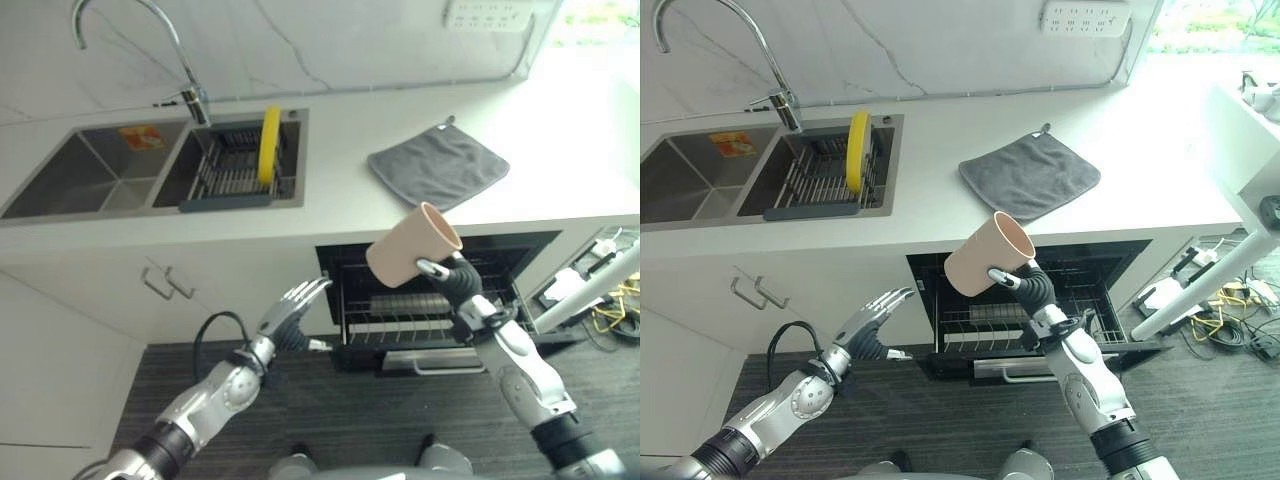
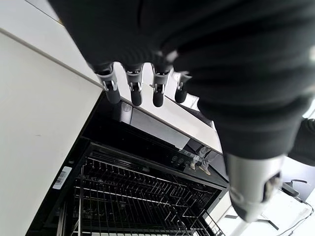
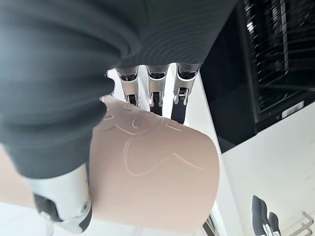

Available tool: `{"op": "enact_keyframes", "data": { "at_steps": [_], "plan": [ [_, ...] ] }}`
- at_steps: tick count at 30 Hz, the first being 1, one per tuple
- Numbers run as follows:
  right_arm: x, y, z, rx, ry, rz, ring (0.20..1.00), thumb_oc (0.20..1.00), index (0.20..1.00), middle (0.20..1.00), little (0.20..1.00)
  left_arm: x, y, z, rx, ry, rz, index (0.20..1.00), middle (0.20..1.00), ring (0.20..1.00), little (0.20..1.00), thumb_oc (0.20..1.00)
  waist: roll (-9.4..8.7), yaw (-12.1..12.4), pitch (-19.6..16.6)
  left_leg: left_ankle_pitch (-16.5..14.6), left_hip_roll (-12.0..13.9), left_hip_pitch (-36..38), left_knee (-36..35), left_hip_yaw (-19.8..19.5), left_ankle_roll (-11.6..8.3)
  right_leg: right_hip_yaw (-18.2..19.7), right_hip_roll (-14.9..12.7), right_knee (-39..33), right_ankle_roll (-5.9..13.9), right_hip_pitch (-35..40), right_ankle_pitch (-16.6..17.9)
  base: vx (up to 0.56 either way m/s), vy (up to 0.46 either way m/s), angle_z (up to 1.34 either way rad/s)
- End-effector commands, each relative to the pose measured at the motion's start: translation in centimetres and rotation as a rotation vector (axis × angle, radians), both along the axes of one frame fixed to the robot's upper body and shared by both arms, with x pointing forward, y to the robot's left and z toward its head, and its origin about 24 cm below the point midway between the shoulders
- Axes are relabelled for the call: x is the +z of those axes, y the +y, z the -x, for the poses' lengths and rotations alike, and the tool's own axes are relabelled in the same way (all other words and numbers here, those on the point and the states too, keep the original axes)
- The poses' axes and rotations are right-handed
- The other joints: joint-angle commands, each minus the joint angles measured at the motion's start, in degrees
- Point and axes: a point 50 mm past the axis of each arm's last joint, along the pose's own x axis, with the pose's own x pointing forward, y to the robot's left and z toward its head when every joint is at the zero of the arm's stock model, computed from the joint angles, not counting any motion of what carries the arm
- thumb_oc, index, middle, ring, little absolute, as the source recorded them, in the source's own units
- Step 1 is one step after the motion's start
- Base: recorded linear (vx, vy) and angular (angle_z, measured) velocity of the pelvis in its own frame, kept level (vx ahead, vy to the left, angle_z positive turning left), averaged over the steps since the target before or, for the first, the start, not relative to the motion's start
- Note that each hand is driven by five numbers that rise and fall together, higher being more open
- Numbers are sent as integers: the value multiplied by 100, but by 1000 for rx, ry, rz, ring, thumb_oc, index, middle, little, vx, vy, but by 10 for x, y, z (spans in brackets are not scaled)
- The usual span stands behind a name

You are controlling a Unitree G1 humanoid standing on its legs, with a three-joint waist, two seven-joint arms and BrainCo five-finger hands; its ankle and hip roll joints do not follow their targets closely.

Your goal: Place the dishes in the dishwasher.

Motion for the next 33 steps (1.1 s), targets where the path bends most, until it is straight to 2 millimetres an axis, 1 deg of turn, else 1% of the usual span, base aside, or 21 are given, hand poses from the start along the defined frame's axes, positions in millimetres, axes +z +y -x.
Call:
{"op": "enact_keyframes", "data": {
  "at_steps": [1, 4, 6, 8, 9, 10, 11, 13, 16, 17, 18, 19, 20, 22, 25, 28, 30, 33],
  "plan": [
    [42, 5, -9, -15, -190, -30, 200, 200, 200, 200, 200, 21, -5, -9, -46, -96, 22, 1000, 1000, 1000, 1000, 1000, -93, 100, 160, -375, 416, 269, 43, -390, 49, -227, -596, -40, 508, 179, 76, 132, -4, 0],
    [41, 2, -9, -75, -185, 16, 200, 200, 200, 200, 200, 18, -6, -5, -82, -61, 15, 1000, 1000, 1000, 1000, 1000, -79, 88, 163, -440, 416, 228, 219, -386, 73, -218, -618, 118, 495, 127, 9, 124, -10, -1],
    [41, -6, -11, -131, -194, 83, 200, 200, 200, 200, 200, 19, -11, -4, -130, -48, 7, 1000, 1000, 1000, 1000, 1000, -85, 80, 203, -523, 426, 93, 473, -405, 98, -217, -646, 364, 468, 4, -95, 125, -27, 2],
    [44, -14, -14, -158, -202, 112, 200, 200, 200, 200, 200, 22, -15, -5, -151, -50, 4, 1000, 1000, 1000, 1000, 1000, -96, 70, 274, -576, 438, -36, 664, -436, 112, -196, -668, 550, 450, -108, -160, 31, -35, 1],
    [49, -25, -17, -188, -221, 151, 200, 200, 200, 200, 200, 26, -18, -7, -173, -63, -3, 1000, 1000, 1000, 1000, 1000, -114, 59, 378, -643, 451, -193, 848, -453, 127, -173, -707, 731, 440, -248, -227, -23, -61, 1],
    [52, -29, -19, -199, -229, 166, 200, 200, 200, 200, 200, 28, -19, -9, -181, -68, -4, 1000, 1000, 1000, 1000, 1000, -127, 51, 431, -672, 460, -263, 930, -450, 127, -164, -727, 808, 438, -310, -253, -85, -97, 1],
    [61, -39, -23, -221, -255, 199, 200, 200, 200, 200, 200, 35, -21, -14, -193, -95, -8, 1000, 1000, 1000, 1000, 1000, -152, 24, 601, -722, 477, -452, 1108, -457, 126, -118, -766, 962, 440, -459, -302, -87, -74, -4],
    [64, -42, -25, -228, -265, 215, 200, 200, 200, 200, 200, 37, -22, -17, -198, -108, -10, 1000, 1000, 1000, 1000, 1000, -164, 12, 677, -733, 489, -541, 1182, -454, 125, -96, -782, 1032, 440, -536, -316, -110, -64, -10],
    [84, -56, -35, -243, -330, 310, 200, 200, 200, 200, 200, 56, -30, -30, -228, -196, -36, 1000, 1000, 1000, 1000, 1000, -196, -48, 1129, -702, 568, -1049, 1535, -442, 89, 16, -820, 1370, 415, -942, -370, -238, -83, -24],
    [88, -59, -38, -249, -344, 335, 200, 200, 200, 200, 200, 62, -32, -34, -236, -218, -41, 1000, 1000, 1000, 1000, 1000, -193, -53, 1239, -692, 583, -1183, 1621, -436, 77, 60, -827, 1467, 409, -1060, -395, -175, -47, -26],
    [90, -59, -39, -250, -348, 345, 200, 200, 200, 200, 200, 65, -33, -35, -238, -225, -42, 1000, 1000, 1000, 1000, 1000, -191, -52, 1273, -687, 586, -1223, 1642, -433, 73, 72, -824, 1493, 407, -1093, -405, -165, -36, -24],
    [96, -66, -42, -264, -371, 384, 200, 200, 200, 200, 200, 73, -33, -39, -247, -249, -46, 1000, 1000, 1000, 1000, 1000, -184, -58, 1424, -658, 609, -1391, 1763, -424, 55, 109, -815, 1584, 388, -1192, -433, -111, -23, -14],
    [96, -67, -42, -267, -373, 393, 200, 200, 200, 200, 200, 74, -34, -39, -250, -250, -46, 1000, 1000, 1000, 1000, 1000, -181, -57, 1441, -657, 612, -1414, 1783, -422, 53, 115, -812, 1600, 384, -1209, -440, -126, -28, -20],
    [102, -77, -43, -284, -387, 439, 200, 200, 200, 200, 200, 82, -35, -41, -269, -263, -53, 1000, 1000, 1000, 1000, 1000, -168, -63, 1563, -666, 633, -1559, 1925, -434, 34, 176, -789, 1670, 363, -1300, -462, -57, -22, -17],
    [103, -85, -43, -296, -379, 481, 200, 200, 200, 200, 200, 88, -39, -41, -291, -270, -64, 1000, 1000, 1000, 1000, 1000, -170, -65, 1660, -691, 651, -1698, 2084, -457, 27, 222, -770, 1731, 338, -1378, -474, -36, -31, -6],
    [97, -95, -45, -307, -359, 591, 200, 200, 200, 200, 200, 93, -43, -42, -313, -276, -82, 1000, 1000, 1000, 1000, 1000, -192, -52, 1763, -738, 682, -1888, 2306, -516, 25, 275, -742, 1794, 322, -1459, -490, -31, -49, -3],
    [96, -98, -46, -309, -351, 627, 200, 200, 200, 200, 200, 95, -45, -44, -317, -280, -87, 1000, 1000, 1000, 1000, 1000, -198, -39, 1799, -754, 694, -1950, 2374, -531, 27, 287, -737, 1819, 315, -1492, -493, -25, -31, -1],
    [94, -108, -53, -314, -326, 691, 200, 200, 200, 200, 200, 99, -47, -47, -331, -287, -99, 1000, 1000, 1000, 1000, 1000, -206, 13, 1874, -766, 714, -2067, 2475, -562, 21, 305, -736, 1840, 303, -1542, -492, -35, -30, 0]
  ]
}}
